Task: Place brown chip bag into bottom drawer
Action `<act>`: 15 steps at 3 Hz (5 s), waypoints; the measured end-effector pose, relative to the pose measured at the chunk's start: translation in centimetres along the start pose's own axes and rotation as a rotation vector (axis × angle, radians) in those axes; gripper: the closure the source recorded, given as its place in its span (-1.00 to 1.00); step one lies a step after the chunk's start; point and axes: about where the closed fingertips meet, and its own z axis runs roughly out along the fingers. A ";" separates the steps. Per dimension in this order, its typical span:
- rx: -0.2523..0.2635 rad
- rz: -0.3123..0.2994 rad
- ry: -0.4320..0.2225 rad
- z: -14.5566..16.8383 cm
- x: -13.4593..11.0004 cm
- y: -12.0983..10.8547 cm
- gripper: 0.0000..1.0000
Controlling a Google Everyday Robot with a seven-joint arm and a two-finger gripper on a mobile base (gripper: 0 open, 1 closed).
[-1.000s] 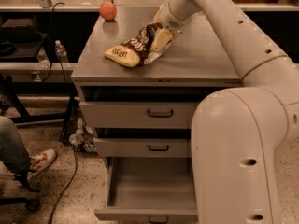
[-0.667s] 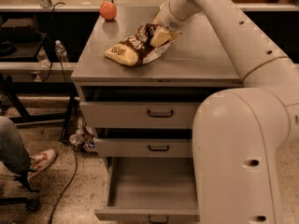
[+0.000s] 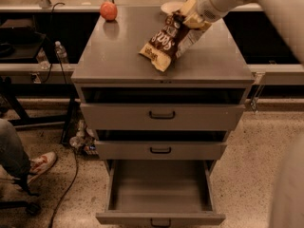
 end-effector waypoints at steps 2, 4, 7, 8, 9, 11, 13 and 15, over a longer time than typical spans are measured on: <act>0.118 0.135 0.034 -6.5 3.7 1.4 1.00; 0.088 0.131 0.039 -6.8 3.9 3.2 1.00; 0.104 0.250 -0.031 -21.4 3.0 15.4 1.00; 0.102 0.293 -0.046 -22.4 3.1 16.1 1.00; 0.102 0.293 -0.046 -22.4 3.1 16.1 1.00; -0.033 0.389 0.062 -15.9 10.3 24.1 1.00; -0.124 0.458 0.169 -12.0 15.9 32.0 1.00; -0.192 0.530 0.175 -8.0 18.5 34.7 1.00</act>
Offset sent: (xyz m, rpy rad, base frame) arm -0.0390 -0.0423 0.0415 0.0633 -0.0785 -0.1359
